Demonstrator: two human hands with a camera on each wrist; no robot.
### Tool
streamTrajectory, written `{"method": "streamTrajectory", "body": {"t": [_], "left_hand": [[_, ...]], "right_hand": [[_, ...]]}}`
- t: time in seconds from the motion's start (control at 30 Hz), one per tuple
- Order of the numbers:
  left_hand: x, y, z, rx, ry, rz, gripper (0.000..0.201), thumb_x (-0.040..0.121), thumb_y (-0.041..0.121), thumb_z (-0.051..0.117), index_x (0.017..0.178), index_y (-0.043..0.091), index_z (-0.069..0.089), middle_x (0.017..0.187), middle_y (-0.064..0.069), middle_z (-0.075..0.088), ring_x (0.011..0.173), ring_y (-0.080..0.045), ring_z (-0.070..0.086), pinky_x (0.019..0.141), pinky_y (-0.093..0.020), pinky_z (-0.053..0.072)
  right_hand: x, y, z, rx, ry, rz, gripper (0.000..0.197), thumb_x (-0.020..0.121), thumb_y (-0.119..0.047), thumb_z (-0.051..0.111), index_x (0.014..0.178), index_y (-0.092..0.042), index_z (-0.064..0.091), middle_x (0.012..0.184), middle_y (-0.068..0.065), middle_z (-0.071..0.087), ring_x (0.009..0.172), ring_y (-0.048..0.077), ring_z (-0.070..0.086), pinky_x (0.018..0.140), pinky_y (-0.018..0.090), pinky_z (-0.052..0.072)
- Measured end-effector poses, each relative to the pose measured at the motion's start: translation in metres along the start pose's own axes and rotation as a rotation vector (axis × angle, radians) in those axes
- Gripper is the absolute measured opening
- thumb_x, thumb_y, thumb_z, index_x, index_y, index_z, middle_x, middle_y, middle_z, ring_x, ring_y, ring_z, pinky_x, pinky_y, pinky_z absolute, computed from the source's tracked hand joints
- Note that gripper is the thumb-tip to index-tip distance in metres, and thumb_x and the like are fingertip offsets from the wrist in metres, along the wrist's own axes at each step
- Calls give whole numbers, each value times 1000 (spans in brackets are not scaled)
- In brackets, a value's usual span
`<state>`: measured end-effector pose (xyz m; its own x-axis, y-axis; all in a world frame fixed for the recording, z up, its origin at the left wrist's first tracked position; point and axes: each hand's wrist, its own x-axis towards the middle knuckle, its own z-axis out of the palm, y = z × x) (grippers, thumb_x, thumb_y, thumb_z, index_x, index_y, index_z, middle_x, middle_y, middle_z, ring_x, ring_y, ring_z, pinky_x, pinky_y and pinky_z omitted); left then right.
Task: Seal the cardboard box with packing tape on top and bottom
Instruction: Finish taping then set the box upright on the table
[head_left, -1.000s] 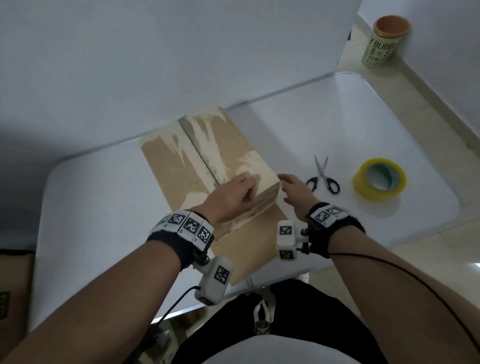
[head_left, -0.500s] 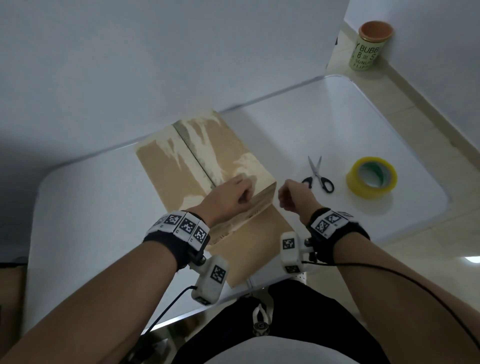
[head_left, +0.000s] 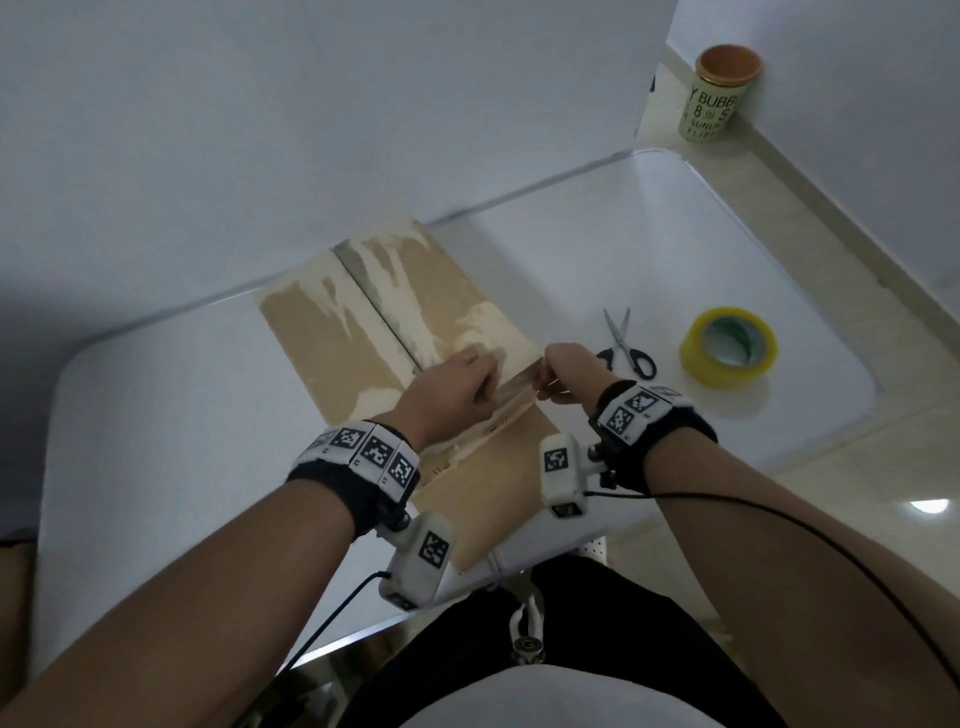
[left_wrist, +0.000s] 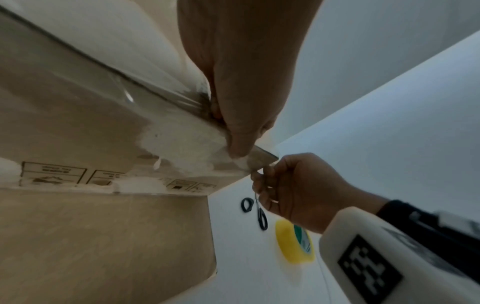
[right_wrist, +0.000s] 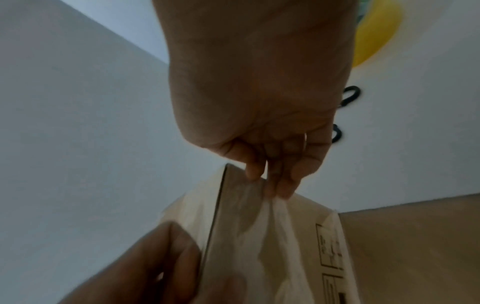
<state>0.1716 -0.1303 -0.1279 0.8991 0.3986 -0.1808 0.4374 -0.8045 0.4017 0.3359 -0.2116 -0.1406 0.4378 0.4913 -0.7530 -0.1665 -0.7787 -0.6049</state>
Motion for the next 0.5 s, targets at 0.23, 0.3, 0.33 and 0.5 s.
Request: {"method": "streamTrajectory", "body": {"t": [0.23,0.3,0.33,0.5], "left_hand": [[0,15,10,173,124,-113,30,92,43,54,85,21,35,89,4,36,65,-17,38,52,-29,21],[-3,13,12,156,146,-98,29,92,42,55,86,20,37,90,4,35,66,-15,38,52,-28,22],[-5,12,14,149,150,-87,28,92,41,55,87,19,38,91,4,36,66,-15,37,53,-28,24],[-6,9,16,95,158,-51,28,92,40,56,86,17,40,90,3,38,63,-15,37,53,-29,29]], "right_hand": [[-7,12,25,-128,37,-526,40,104,-23,27,136,-10,47,132,12,55,120,29,51,102,36,40],[-5,17,30,-102,53,-569,41,104,-24,28,138,-13,47,134,10,56,121,27,52,105,41,40],[-3,20,32,-91,69,-580,41,104,-24,28,139,-13,46,135,9,55,123,26,52,107,41,39],[-2,25,34,-117,144,-605,45,105,-27,27,145,-12,39,147,7,45,135,22,42,115,35,30]]}}
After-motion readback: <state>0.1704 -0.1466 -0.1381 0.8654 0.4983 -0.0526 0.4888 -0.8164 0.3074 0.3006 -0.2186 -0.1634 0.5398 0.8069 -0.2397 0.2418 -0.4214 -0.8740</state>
